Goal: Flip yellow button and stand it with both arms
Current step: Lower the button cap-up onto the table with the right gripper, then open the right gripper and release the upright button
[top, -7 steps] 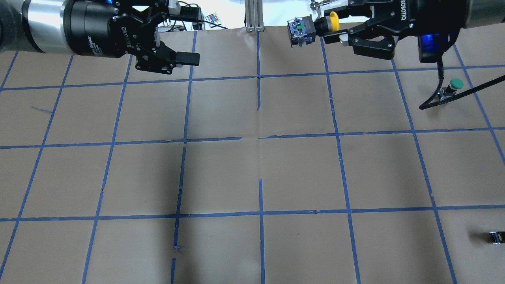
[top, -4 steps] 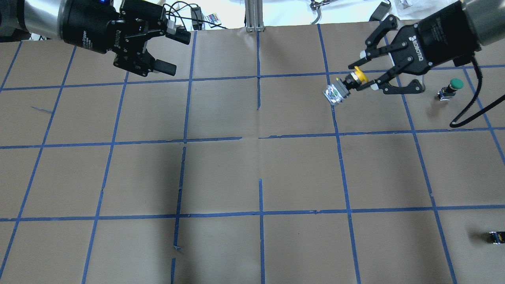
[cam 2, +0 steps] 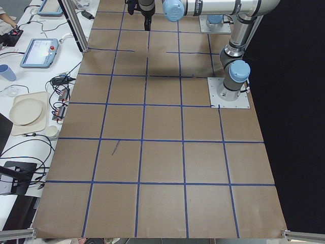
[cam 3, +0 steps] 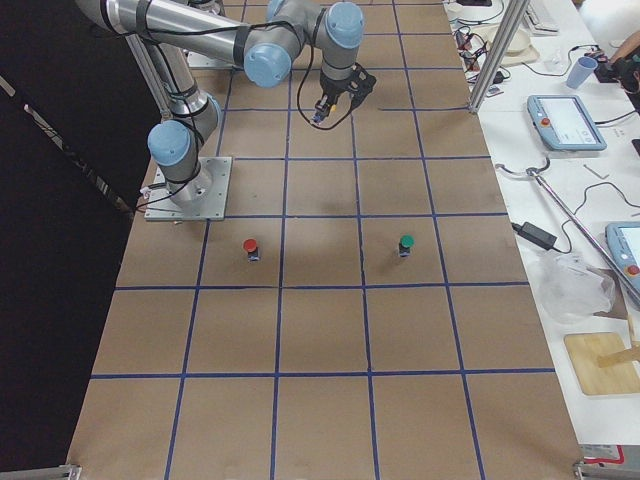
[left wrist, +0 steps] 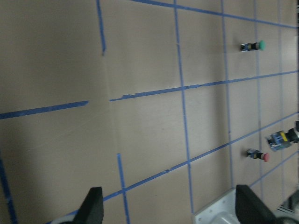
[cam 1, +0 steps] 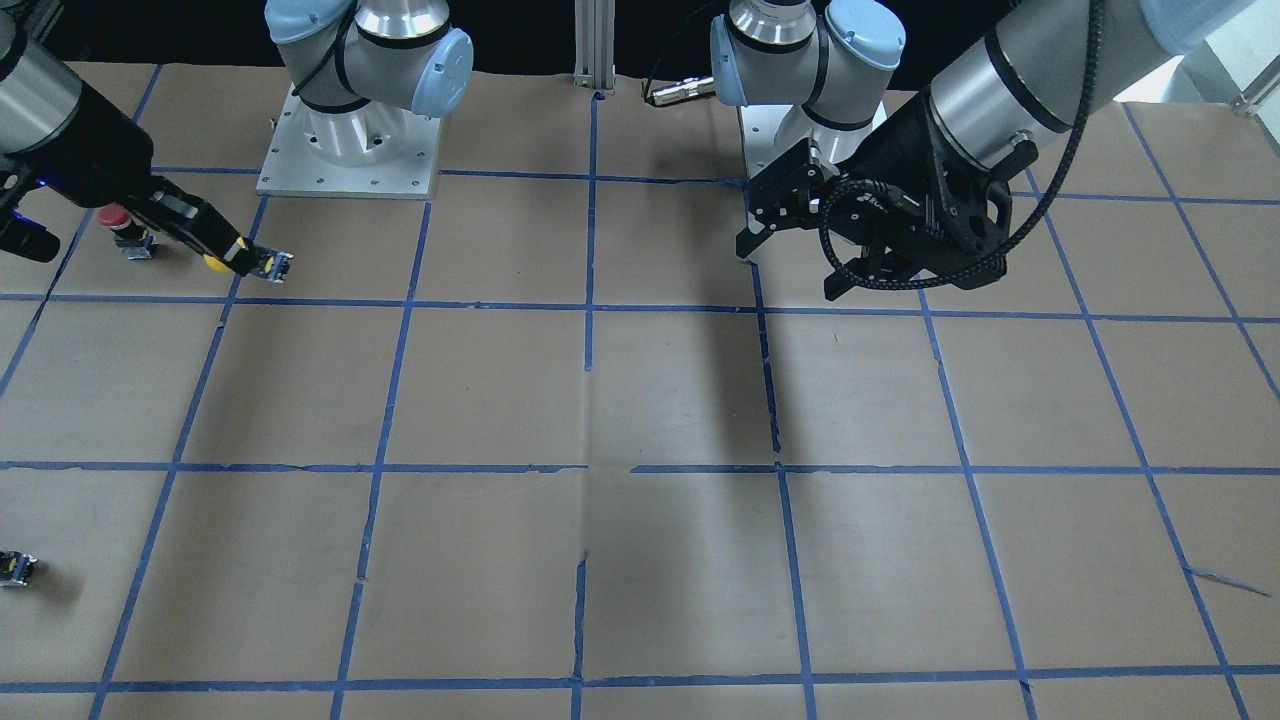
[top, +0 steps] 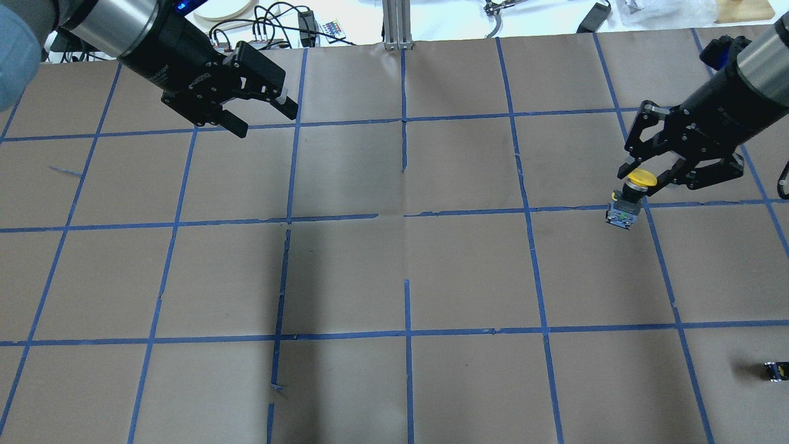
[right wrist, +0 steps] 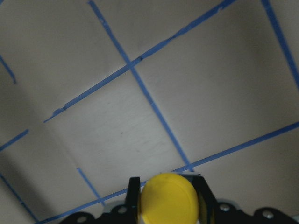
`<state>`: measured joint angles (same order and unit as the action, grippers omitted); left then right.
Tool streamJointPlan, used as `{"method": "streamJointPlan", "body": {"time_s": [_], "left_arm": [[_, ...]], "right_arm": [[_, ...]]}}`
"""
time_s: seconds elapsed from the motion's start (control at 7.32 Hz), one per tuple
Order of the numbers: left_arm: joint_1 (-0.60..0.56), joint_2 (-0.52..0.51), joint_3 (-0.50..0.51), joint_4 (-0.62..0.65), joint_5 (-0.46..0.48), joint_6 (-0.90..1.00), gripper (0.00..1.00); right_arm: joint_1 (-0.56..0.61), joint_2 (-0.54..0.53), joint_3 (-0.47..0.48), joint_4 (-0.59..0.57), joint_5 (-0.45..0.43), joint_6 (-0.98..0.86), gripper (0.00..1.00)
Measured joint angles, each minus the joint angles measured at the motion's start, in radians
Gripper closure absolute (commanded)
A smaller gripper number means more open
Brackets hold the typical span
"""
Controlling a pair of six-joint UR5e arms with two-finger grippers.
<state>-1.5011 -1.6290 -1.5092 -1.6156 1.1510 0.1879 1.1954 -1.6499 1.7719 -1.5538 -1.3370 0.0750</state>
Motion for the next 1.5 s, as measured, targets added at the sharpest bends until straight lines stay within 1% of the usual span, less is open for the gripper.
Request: {"method": "streamJointPlan", "body": {"time_s": [0.14,0.27,0.41,0.55,0.68,0.96,1.09,1.23,1.5], "left_arm": [[-0.025,-0.011,0.010,0.032,0.115,-0.049,0.01],[-0.055,-0.018,0.015,0.045,0.216,-0.110,0.01],[-0.090,-0.014,0.014,0.048,0.280,-0.154,0.01],[-0.120,-0.003,0.008,0.051,0.328,-0.180,0.01],[-0.120,0.006,0.005,0.054,0.371,-0.189,0.00],[-0.051,0.012,0.013,0.052,0.401,-0.188,0.00],[-0.041,0.016,0.018,0.046,0.406,-0.183,0.00],[-0.052,0.020,0.021,0.038,0.408,-0.180,0.00],[-0.110,0.021,0.037,0.016,0.411,-0.186,0.00]], "right_arm": [[-0.064,0.001,0.056,-0.094,-0.035,-0.150,0.88],[-0.142,0.003,0.120,-0.199,-0.051,-0.314,0.92],[-0.212,0.006,0.175,-0.286,-0.053,-0.451,0.92],[-0.260,0.019,0.210,-0.347,-0.049,-0.546,0.92],[-0.291,0.053,0.226,-0.398,-0.047,-0.617,0.92],[-0.372,0.150,0.235,-0.501,-0.043,-0.774,0.92],[-0.416,0.203,0.235,-0.553,-0.039,-0.842,0.92],[-0.448,0.247,0.236,-0.596,-0.034,-0.893,0.92],[-0.478,0.279,0.237,-0.624,0.005,-0.961,0.92]]}}
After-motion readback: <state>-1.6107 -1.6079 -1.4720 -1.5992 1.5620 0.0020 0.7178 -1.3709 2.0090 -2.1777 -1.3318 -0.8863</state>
